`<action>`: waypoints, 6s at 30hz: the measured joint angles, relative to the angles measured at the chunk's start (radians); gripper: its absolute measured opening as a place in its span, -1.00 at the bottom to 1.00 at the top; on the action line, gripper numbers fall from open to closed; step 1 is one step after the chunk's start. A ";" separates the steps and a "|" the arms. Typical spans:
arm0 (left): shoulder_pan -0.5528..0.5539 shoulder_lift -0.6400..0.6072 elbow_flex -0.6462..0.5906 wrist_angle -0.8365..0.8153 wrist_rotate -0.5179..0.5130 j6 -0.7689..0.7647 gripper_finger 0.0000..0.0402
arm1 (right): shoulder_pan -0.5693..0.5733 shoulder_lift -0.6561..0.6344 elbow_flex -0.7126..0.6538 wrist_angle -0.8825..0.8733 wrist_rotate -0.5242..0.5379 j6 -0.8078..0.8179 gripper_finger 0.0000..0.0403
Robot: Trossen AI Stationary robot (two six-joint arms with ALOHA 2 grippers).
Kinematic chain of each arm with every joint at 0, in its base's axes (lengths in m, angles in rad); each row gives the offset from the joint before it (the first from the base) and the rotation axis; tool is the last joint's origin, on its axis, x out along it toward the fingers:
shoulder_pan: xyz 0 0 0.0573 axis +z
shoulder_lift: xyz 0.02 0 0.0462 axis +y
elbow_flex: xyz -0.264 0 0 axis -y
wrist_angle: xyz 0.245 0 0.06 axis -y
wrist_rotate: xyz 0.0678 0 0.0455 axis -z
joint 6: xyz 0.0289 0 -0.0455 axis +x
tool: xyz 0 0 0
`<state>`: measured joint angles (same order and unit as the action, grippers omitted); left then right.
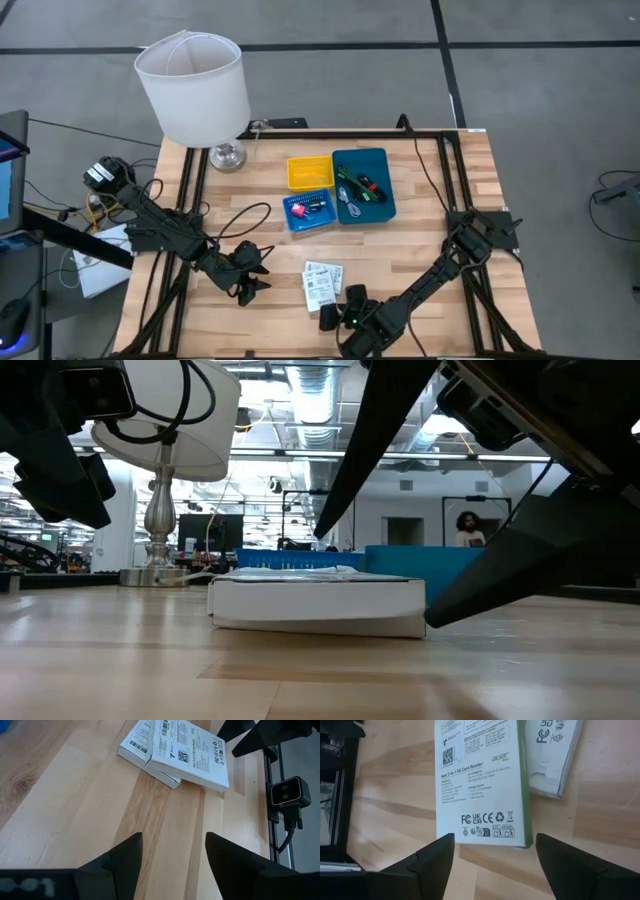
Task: Pick and place items into bin
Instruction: Put the top white card reader box into the yellow bin, then stack the white card reader box on top of the white card reader box in the yellow bin
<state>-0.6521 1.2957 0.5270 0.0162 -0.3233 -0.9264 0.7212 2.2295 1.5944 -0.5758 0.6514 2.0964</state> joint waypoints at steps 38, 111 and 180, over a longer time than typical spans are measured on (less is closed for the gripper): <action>0.000 0.000 0.000 -0.001 -0.001 0.019 0.02 | -0.058 0.017 -0.013 0.094 -0.025 -0.063 0.27; 0.000 0.000 0.000 -0.008 -0.103 -0.123 0.02 | -0.766 -0.450 0.004 -0.238 -0.179 -1.625 -1.00; 0.004 0.000 0.000 -0.011 -0.203 -0.085 0.02 | -0.308 -0.281 0.395 -0.616 -0.193 -1.166 -0.32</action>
<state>-0.6480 1.2957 0.5274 0.0049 -0.5265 -1.0118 0.4128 1.9488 1.9895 -1.1918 0.4584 0.9307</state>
